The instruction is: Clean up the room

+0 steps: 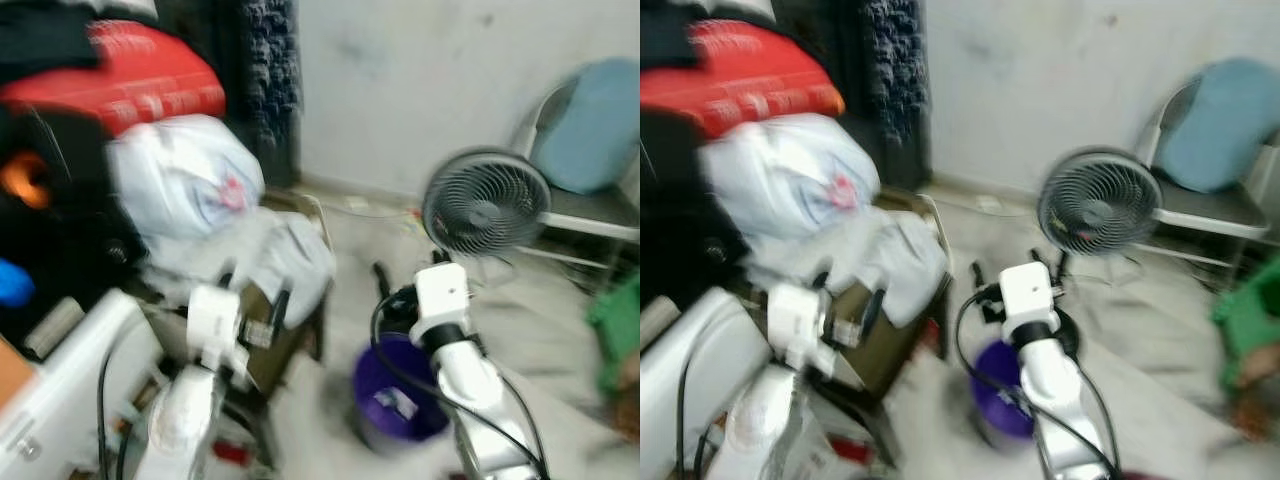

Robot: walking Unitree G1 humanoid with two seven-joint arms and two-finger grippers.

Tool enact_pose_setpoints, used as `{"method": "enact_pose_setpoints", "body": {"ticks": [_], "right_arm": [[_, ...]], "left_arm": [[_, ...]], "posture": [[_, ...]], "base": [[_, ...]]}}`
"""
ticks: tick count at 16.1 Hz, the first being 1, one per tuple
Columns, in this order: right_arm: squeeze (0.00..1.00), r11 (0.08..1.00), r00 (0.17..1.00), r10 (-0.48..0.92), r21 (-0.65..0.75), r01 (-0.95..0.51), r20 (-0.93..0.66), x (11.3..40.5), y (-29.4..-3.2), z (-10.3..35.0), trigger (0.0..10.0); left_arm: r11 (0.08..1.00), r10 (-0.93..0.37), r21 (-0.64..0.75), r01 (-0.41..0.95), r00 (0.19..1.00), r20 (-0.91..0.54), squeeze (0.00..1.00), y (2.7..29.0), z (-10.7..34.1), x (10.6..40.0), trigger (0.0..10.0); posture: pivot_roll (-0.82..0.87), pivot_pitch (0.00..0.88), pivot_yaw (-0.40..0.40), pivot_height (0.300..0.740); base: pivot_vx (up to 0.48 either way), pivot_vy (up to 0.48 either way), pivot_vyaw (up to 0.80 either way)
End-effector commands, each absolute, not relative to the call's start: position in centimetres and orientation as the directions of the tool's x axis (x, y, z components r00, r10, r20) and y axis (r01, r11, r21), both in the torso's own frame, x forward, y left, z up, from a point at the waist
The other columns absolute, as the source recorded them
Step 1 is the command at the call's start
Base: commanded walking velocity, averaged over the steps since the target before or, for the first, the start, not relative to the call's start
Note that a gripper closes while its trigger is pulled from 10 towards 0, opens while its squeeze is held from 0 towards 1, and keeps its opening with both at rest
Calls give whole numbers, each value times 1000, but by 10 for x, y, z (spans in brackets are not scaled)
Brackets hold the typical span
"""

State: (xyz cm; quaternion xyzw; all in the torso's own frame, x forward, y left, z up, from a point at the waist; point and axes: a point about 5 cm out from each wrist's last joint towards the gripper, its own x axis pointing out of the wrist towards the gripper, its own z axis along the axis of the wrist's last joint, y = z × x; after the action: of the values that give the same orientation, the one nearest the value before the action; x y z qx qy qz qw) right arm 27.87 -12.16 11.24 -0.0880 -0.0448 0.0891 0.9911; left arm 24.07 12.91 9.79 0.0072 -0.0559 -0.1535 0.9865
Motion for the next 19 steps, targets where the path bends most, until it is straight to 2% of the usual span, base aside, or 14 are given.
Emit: {"method": "enact_pose_setpoints", "body": {"ticks": [1, 4, 14, 16, 19], "right_arm": [[0, 971, 981, 190, -159, -180, 48, 280, -122, 113, 10000], [0, 968, 981, 188, -175, -178, 39, 279, -130, 113, 10000], [0, 970, 982, 180, -176, -169, 48, 283, -129, 115, 10000], [0, 972, 984, 170, -170, -160, 48, 283, -130, 115, 10000], [0, 975, 986, 162, -163, -153, 40, 283, -131, 113, 10000]], "left_arm": [[946, -325, 40, 323, 936, 135, 0, 125, 106, 246, 10000], [922, -385, 14, 387, 914, 130, 0, 118, 106, 245, 10000], [933, -360, 52, 357, 928, 93, 0, 119, 104, 249, 10000], [936, -353, 50, 350, 931, 90, 0, 119, 104, 250, 10000], [940, -341, 56, 338, 937, 74, 0, 120, 103, 252, 10000]], "posture": [[-65, 0, 11, 740], [-69, 0, 12, 740], [-65, 0, 19, 740], [-65, 0, 19, 740], [-63, 0, 22, 740]], "base": [[0, 0, 800], [0, 0, 800], [0, 0, 0], [0, 0, 800], [0, 0, 0]]}}
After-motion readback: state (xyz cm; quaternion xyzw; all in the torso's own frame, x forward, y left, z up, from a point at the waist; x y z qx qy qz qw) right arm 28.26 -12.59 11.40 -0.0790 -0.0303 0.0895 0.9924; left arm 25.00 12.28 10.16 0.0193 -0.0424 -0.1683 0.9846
